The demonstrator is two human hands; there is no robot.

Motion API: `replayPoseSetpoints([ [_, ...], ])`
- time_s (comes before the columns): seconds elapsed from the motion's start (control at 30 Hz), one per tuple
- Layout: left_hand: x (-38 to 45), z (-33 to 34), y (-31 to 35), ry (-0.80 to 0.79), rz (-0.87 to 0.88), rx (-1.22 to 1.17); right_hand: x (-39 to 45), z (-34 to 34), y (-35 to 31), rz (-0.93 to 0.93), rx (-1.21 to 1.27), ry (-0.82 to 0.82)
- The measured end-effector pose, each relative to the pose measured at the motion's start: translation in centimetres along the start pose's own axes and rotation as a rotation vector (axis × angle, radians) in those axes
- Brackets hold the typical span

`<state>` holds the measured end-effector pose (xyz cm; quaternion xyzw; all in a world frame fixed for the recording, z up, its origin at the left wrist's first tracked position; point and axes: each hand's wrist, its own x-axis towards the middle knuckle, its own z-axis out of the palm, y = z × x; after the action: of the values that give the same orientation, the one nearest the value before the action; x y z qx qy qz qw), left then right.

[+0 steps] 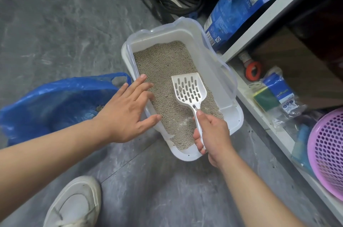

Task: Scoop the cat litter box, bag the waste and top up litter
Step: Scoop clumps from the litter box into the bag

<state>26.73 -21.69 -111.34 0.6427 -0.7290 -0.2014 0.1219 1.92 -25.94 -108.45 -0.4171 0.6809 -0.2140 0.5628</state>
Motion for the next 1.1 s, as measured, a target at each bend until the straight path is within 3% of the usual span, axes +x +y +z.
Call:
replayPoseSetpoints([
  [0.43,0.2,0.3,0.3,0.015,-0.002,0.014,-1.3,-0.7,-0.1,-0.002,0.027,0.024],
  [0.67,1.0,-0.8,0.5,-0.022,0.031,-0.092,-3.9,0.3,-1.1,-0.072,0.013,-0.051],
  [0.77,0.7,-2.6,-1.1,0.046,0.039,-0.076,-5.2,1.2,-1.8,-0.101,0.015,-0.091],
  [0.9,-1.3,-5.9,-5.6,0.085,-0.115,0.063,-6.9,3.2,-2.4,-0.126,0.004,-0.215],
  [1.0,-3.3,-8.1,-9.2,-0.036,-0.282,0.145,-7.9,5.5,-1.7,-0.164,-0.104,-0.329],
  [1.1,-5.0,-8.9,-11.7,-0.160,-0.376,0.200,-7.9,8.3,-0.2,-0.280,-0.372,-0.345],
])
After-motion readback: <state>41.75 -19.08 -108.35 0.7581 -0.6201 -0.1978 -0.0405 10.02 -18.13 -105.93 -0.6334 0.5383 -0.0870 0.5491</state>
